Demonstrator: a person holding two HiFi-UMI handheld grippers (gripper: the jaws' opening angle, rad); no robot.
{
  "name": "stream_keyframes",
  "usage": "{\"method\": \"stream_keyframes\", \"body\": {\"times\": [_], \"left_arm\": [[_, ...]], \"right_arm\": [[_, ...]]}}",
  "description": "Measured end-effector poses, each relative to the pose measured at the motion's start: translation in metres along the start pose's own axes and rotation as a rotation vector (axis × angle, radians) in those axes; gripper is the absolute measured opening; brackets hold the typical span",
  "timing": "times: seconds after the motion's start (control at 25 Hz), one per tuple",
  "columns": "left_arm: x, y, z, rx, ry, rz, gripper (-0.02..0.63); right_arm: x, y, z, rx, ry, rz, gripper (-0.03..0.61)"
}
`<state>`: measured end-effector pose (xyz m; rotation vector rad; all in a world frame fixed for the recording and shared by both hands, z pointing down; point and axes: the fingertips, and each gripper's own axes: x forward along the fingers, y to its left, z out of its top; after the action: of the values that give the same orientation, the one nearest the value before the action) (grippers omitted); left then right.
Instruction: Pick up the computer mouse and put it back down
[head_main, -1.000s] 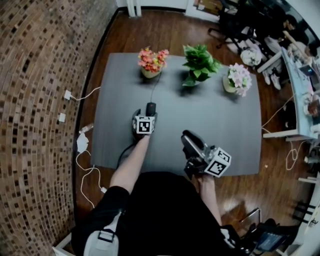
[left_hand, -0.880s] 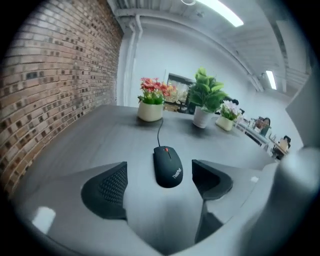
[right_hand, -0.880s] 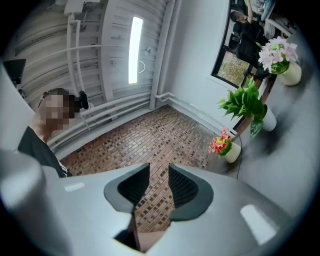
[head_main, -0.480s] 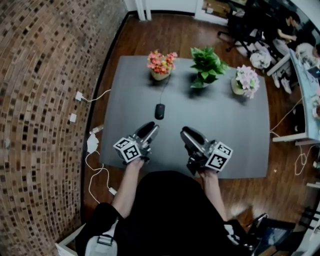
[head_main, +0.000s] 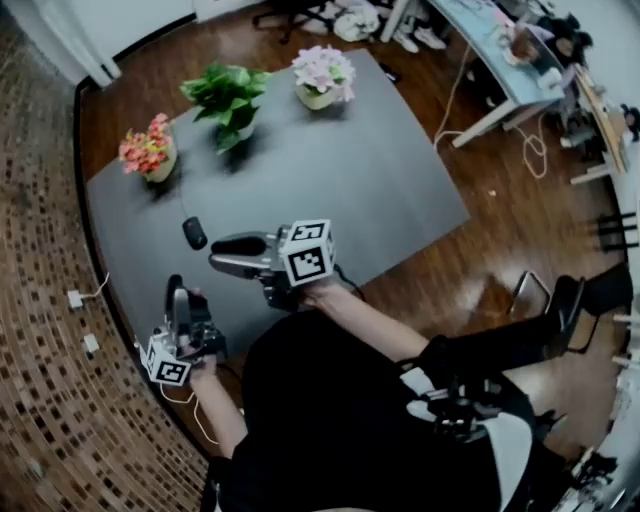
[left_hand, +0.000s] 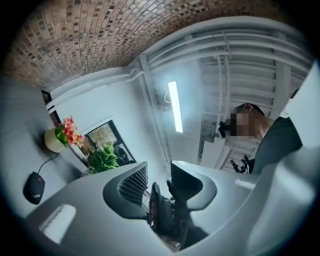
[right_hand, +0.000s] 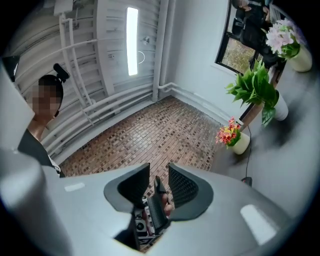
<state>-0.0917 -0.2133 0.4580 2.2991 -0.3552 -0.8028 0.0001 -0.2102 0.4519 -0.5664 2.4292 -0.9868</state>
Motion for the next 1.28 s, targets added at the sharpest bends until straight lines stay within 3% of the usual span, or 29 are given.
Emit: {"method": "stream_keyframes", "body": {"times": [0.56,0.64,0.68,0.92,1.28], "left_arm": [[0.04,-0.089,-0.037,-0.043,0.087,-0.135,0.121],[0.045,-0.104,-0.047,-0.053,0.099,-0.155,0.121],[0.048,-0.107,-0.05,-0.055,0.103,-0.159,0.121],[0.045,-0.084,-0.039,-0.025,0.099,-0.137,0.121],[0.033,-0.088,-0.044,0.014,0.089,-0.102,0.121]], "right_arm": [[-0.059,0.046,0.009,-0.032,-0.057,-0.084,0.089],[-0.079,0.058,0.013,-0.068,-0.077,-0.113,0.03],[-0.085,0.061,0.017,-0.087,-0.084,-0.119,0.003],[-0.069,0.044,0.027,-0.137,-0.079,-0.096,0.003],[-0.063,0.055,0.023,-0.159,-0.053,-0.042,0.003]]}}
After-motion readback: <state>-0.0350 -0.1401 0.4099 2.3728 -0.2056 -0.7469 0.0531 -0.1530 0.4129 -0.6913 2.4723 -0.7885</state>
